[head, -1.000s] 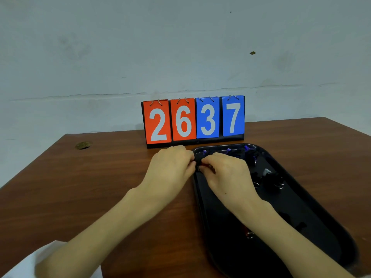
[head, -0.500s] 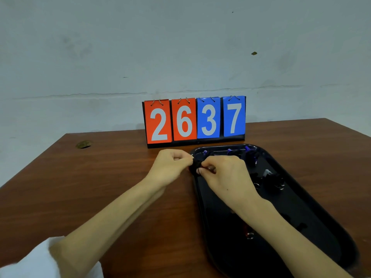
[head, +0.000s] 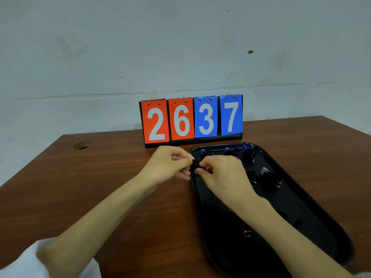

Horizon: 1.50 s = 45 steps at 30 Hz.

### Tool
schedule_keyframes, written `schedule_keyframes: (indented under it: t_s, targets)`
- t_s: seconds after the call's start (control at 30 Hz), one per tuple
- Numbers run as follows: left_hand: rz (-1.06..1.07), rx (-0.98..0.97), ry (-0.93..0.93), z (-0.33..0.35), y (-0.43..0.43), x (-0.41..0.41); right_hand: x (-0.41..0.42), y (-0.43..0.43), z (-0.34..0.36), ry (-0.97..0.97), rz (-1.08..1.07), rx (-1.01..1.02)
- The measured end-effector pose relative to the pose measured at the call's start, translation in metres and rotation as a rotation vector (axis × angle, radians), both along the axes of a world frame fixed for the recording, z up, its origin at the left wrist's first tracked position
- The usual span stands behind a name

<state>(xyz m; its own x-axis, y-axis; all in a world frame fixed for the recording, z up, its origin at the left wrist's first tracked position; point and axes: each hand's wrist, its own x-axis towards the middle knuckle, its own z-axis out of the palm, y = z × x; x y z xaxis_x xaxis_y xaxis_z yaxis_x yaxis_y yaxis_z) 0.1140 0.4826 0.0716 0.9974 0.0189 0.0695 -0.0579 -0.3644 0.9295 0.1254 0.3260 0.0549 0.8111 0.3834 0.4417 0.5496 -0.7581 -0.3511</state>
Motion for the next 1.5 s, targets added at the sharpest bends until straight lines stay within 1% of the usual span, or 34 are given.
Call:
schedule_keyframes:
  t_s: [0.1,0.2,0.23,0.3,0.4,0.5,0.57,0.63,0.7,0.8,0.83,0.9,0.93,0.97,1.03,1.07,1.13,1.2,1.23,1.33,1.4,1.43,1.5]
  targets:
    - [0.044,0.181,-0.126,-0.002,-0.002,-0.001,-0.001,0.001,0.000,-0.008,0.015,-0.014]
    - [0.034,0.433,-0.308,-0.005,-0.002,-0.005,-0.003,0.002,0.000,0.002,0.066,-0.053]
    - [0.027,0.491,-0.358,-0.006,-0.003,-0.006,-0.003,0.002,0.000,-0.001,0.088,-0.084]
    - [0.025,0.528,-0.410,-0.009,-0.002,-0.006,-0.004,0.003,-0.001,-0.019,0.134,-0.134]
    - [0.025,0.495,-0.416,-0.014,-0.002,-0.004,-0.004,0.000,0.000,0.000,0.169,-0.138]
    - [0.016,0.397,-0.391,-0.018,-0.001,0.001,-0.005,-0.003,0.007,0.067,0.130,-0.010]
    - [-0.069,0.278,-0.305,-0.017,-0.002,0.003,-0.006,-0.008,0.012,0.092,0.069,0.102]
    - [-0.178,0.105,-0.184,-0.015,-0.004,0.001,-0.008,-0.014,0.016,0.095,0.011,0.211]
    - [-0.220,0.006,-0.140,-0.012,-0.006,-0.004,-0.012,-0.024,0.017,0.129,-0.011,0.268]
    - [-0.231,0.017,-0.169,-0.008,-0.021,-0.010,-0.021,-0.047,0.015,0.229,0.029,0.301]
    - [-0.248,0.023,-0.168,-0.008,-0.029,-0.011,-0.023,-0.056,0.015,0.229,0.022,0.331]
    - [-0.272,0.032,-0.158,-0.007,-0.046,-0.013,-0.028,-0.078,0.016,0.165,-0.044,0.386]
    - [-0.274,0.035,-0.152,-0.007,-0.057,-0.012,-0.033,-0.090,0.018,0.163,-0.042,0.414]
    - [-0.275,0.033,-0.147,-0.007,-0.067,-0.012,-0.038,-0.099,0.019,0.212,-0.003,0.435]
    - [-0.289,0.027,-0.135,-0.005,-0.088,-0.012,-0.047,-0.114,0.020,0.335,0.087,0.378]
    - [-0.307,0.020,-0.124,-0.003,-0.101,-0.013,-0.051,-0.121,0.018,0.336,0.098,0.315]
    - [-0.337,0.036,-0.108,-0.004,-0.121,-0.014,-0.054,-0.132,0.011,0.256,0.055,0.254]
    - [-0.341,0.161,-0.137,-0.010,-0.137,-0.015,-0.054,-0.148,0.002,0.197,-0.045,0.264]
    - [-0.326,0.271,-0.174,-0.015,-0.141,-0.016,-0.053,-0.156,-0.004,0.185,-0.102,0.267]
    - [-0.301,0.667,-0.317,-0.029,-0.145,-0.025,-0.050,-0.176,-0.022,0.151,-0.278,0.201]
    - [-0.321,0.952,-0.441,-0.037,-0.144,-0.033,-0.051,-0.181,-0.032,0.095,-0.343,0.124]
    - [-0.332,1.049,-0.489,-0.041,-0.145,-0.036,-0.051,-0.183,-0.036,0.067,-0.367,0.094]
    - [-0.350,1.119,-0.521,-0.048,-0.147,-0.038,-0.051,-0.183,-0.042,0.040,-0.395,0.052]
